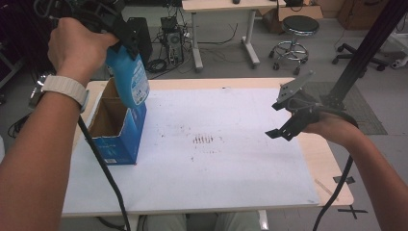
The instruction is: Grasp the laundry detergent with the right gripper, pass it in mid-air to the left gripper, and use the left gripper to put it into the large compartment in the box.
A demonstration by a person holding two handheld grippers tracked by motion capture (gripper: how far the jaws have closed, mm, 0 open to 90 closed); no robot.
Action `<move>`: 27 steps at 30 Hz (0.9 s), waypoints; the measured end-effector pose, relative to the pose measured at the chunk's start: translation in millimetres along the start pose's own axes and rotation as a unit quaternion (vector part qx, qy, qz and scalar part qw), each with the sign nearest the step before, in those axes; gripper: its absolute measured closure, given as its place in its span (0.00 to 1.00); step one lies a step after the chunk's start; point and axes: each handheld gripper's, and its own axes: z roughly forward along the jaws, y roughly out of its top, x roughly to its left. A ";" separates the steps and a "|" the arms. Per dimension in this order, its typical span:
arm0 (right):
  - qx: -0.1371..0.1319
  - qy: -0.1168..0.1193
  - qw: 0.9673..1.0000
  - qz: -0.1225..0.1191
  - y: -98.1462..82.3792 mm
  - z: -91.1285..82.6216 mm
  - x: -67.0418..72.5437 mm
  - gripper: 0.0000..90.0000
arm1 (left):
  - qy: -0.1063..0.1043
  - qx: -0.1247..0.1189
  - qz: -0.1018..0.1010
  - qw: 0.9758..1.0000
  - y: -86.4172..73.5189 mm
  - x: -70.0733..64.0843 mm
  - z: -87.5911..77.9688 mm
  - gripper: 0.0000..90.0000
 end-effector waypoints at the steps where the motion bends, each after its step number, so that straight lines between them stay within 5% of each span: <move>1: 0.000 -0.002 1.000 0.000 0.3 -1.8 -0.4 0.04 | 0.000 0.000 -0.013 1.000 -1.6 5.8 -0.6 0.42; 11: 0.007 -0.011 1.000 0.001 -3.6 -5.9 -3.0 0.04 | 0.013 0.002 -0.070 0.997 -13.9 35.5 0.9 0.42; 27: 0.012 -0.015 1.000 0.009 -9.3 -4.4 -4.9 0.04 | 0.038 0.009 -0.117 0.992 -31.6 62.7 21.7 0.42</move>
